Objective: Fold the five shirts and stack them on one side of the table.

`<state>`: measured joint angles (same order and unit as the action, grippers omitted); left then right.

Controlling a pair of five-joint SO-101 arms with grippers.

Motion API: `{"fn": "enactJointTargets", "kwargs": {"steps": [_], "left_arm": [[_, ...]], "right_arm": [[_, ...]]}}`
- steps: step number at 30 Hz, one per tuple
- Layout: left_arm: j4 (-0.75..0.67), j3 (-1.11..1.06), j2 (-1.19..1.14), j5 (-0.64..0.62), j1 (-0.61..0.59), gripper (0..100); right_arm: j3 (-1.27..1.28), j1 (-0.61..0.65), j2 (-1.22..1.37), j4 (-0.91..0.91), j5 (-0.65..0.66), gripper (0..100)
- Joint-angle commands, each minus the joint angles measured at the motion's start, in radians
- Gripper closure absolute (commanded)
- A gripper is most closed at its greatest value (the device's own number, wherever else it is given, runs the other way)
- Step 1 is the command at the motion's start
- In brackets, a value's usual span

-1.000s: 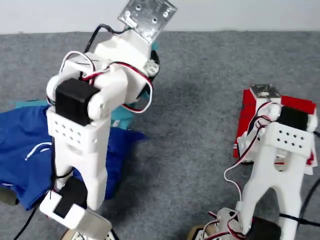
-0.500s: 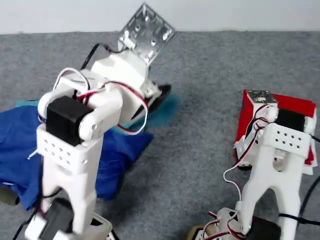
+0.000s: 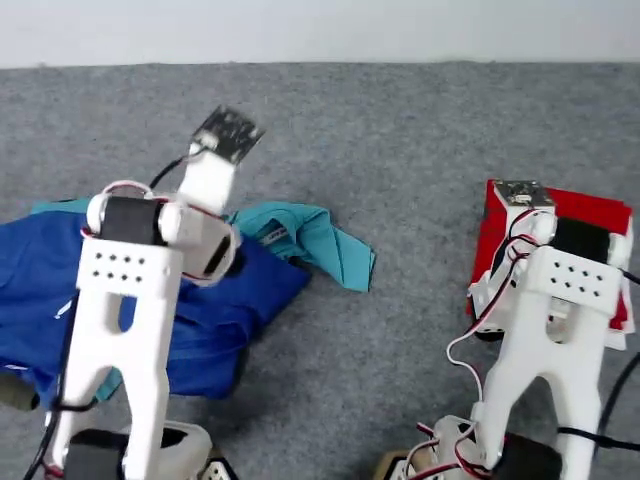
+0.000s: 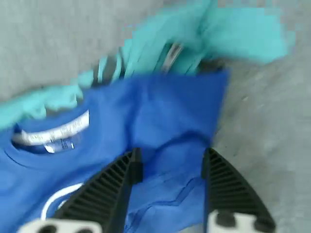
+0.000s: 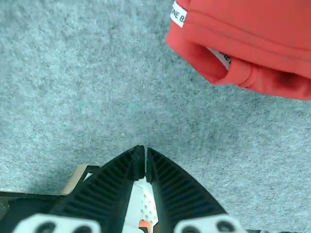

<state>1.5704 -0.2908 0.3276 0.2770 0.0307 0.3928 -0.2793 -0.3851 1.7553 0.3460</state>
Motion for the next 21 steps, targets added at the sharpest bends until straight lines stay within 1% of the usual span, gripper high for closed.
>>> {"fn": "enactJointTargets", "kwargs": {"steps": [1, 4, 7, 14, 16, 17, 20, 21], "left_arm": [[-0.123, -0.143, -0.038, 0.095, -0.075, 79], [-0.157, -0.208, -0.110, 0.144, -0.086, 79], [-0.157, -0.225, -0.209, 0.176, -0.091, 79], [-0.153, -0.222, -0.436, 0.183, -0.092, 80], [-0.153, -0.222, -0.465, 0.184, -0.092, 83], [-0.153, -0.222, -0.466, 0.189, -0.092, 87], [-0.152, -0.219, -0.466, 0.253, -0.092, 99], [-0.146, -0.214, -0.463, 0.259, -0.098, 99]], "right_arm": [[-0.008, 0.004, -0.036, 0.042, -0.011, 99.0], [-0.008, 0.004, -0.036, 0.042, -0.011, 99.0], [-0.008, 0.004, -0.036, 0.042, -0.011, 99.0], [-0.006, 0.004, -0.036, 0.042, -0.011, 99.0], [-0.006, 0.004, -0.036, 0.042, -0.011, 99.0], [-0.006, 0.004, -0.036, 0.042, -0.011, 99.0], [-0.006, 0.004, -0.036, 0.042, -0.011, 99.0], [-0.006, 0.004, -0.036, 0.042, -0.011, 99.0]]}}
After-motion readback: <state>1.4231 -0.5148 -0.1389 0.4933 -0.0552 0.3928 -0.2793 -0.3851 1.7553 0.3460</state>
